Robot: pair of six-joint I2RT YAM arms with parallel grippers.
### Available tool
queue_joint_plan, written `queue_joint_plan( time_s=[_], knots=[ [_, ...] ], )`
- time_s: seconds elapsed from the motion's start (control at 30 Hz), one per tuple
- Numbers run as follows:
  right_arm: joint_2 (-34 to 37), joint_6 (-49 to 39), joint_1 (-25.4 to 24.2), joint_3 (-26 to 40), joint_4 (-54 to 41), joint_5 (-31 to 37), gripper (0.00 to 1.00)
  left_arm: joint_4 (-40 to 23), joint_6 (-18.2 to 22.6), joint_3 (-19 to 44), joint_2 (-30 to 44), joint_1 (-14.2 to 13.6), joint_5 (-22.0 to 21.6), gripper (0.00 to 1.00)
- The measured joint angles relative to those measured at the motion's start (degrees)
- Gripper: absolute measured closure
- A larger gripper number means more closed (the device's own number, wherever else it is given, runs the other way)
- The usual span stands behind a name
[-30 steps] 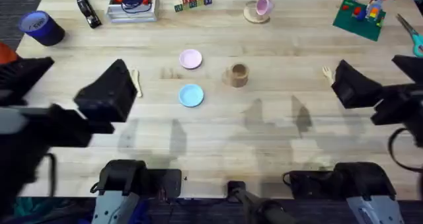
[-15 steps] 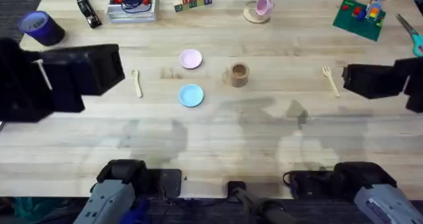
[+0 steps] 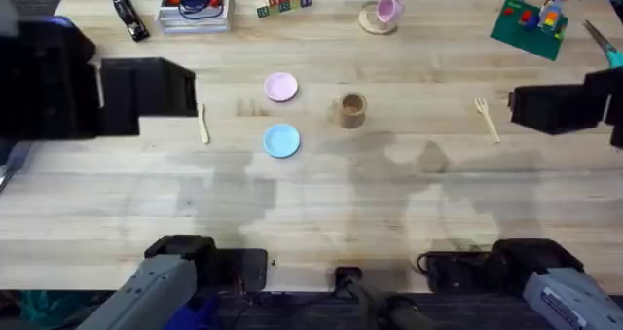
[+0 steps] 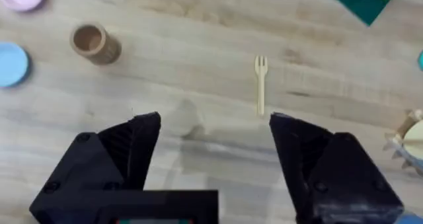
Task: Pick up a utensil and set it on the pink plate, then put the other utensil in the container.
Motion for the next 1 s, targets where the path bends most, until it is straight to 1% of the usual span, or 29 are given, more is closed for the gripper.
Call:
queue_joint_plan(
  time_s=[0.33,0.47,0.57,0.67,0.83,1.0],
  knots=[
    [0.0,0.0,0.0,0.0,0.8,0.0,0.005,0.0,-0.8,0.0,5.5,0.0,-0.1,0.007],
    [0.0,-0.1,0.0,0.1,0.7,0.0,0.005,0.0,-2.9,-0.9,6.9,0.0,-2.5,0.007],
    [0.0,-0.2,0.0,0.1,-0.4,0.0,0.005,0.5,-4.5,-5.0,7.0,0.0,-4.7,0.007],
    [0.0,-0.2,0.0,0.1,-1.4,0.0,0.005,4.3,-5.9,-10.4,7.0,0.0,-5.8,0.008],
    [0.0,-0.2,0.0,0.1,-2.8,0.0,0.005,11.1,-7.2,-18.7,7.1,0.0,-5.9,0.008],
    [0.0,-0.2,0.0,0.1,-2.8,0.0,0.007,16.9,-7.6,-24.6,7.1,0.3,-5.1,0.009]
  ],
)
